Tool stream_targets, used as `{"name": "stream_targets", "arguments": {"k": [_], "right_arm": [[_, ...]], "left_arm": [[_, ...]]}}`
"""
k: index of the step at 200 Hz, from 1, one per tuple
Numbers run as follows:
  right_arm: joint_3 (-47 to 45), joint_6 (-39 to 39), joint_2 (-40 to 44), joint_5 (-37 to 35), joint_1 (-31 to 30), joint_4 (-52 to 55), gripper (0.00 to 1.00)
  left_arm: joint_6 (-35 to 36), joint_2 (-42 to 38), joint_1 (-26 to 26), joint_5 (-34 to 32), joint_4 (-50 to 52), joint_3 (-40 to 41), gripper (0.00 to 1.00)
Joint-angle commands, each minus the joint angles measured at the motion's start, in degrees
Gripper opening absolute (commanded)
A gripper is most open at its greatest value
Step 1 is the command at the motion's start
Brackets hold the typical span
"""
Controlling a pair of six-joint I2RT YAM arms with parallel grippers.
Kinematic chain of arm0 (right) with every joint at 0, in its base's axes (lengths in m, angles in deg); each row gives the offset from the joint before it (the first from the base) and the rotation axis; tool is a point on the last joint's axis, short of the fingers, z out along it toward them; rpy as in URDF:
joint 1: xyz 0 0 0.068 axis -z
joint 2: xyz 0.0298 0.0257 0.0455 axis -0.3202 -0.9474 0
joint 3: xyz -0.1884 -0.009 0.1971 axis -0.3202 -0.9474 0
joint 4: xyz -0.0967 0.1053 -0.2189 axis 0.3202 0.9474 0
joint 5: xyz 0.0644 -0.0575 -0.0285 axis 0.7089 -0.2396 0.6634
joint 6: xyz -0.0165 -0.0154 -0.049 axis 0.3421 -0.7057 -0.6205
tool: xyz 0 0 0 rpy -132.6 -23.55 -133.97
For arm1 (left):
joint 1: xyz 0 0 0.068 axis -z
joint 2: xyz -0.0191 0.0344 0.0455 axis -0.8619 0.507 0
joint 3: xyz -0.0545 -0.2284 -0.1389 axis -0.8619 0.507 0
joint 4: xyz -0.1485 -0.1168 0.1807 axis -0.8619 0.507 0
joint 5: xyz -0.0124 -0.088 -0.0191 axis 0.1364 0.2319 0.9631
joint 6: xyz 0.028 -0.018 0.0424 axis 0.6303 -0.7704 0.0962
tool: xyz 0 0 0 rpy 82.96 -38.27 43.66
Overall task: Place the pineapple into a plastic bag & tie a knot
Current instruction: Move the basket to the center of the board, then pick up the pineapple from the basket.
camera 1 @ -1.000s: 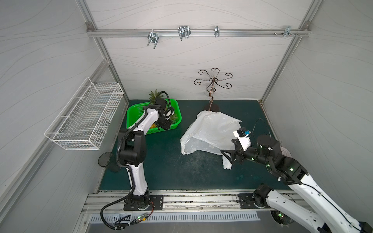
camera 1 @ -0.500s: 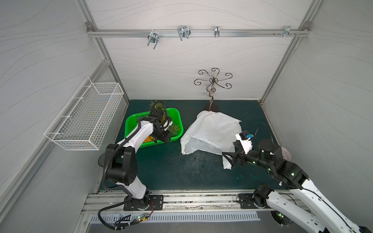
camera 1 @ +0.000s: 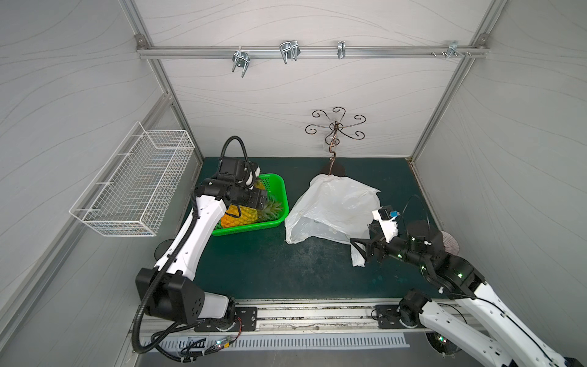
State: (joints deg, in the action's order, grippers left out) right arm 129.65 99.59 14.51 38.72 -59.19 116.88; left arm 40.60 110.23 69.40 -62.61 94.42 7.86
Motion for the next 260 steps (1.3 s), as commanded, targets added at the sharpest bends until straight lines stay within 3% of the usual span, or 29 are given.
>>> {"name": "stream_targets", "arguments": {"k": [1, 26, 55, 102, 148, 260], "right_arm": [[0.1, 1.2, 0.2, -1.5, 0.2, -0.5, 0.99], [0.4, 1.5, -0.4, -1.8, 0.2, -0.7, 0.99], [1.5, 1.1, -1.5, -1.9, 0.3, -0.1, 0.99], [2.3, 0.6, -3.2, -1.7, 0.2, -0.2, 0.99], [2.8, 1.4, -4.4, -1.9, 0.3, 0.2, 0.99], [3.4, 1.2, -7.2, -1.9, 0.3, -0.9, 0.99]], "left_arm": [[-7.6, 0.1, -0.6, -8.9, -4.6, -3.1, 0.94], [-11.8, 2.1, -1.3, -13.2, -6.5, -5.5, 0.99], [-14.3, 5.3, -3.4, -10.8, -6.8, -11.5, 0.99], [-10.8, 15.1, -6.4, -8.3, -1.1, -26.0, 0.99], [-9.5, 21.4, -6.4, -6.6, -0.2, -30.7, 0.99], [-7.8, 28.7, -6.4, -4.7, 4.2, -28.2, 0.95]]}}
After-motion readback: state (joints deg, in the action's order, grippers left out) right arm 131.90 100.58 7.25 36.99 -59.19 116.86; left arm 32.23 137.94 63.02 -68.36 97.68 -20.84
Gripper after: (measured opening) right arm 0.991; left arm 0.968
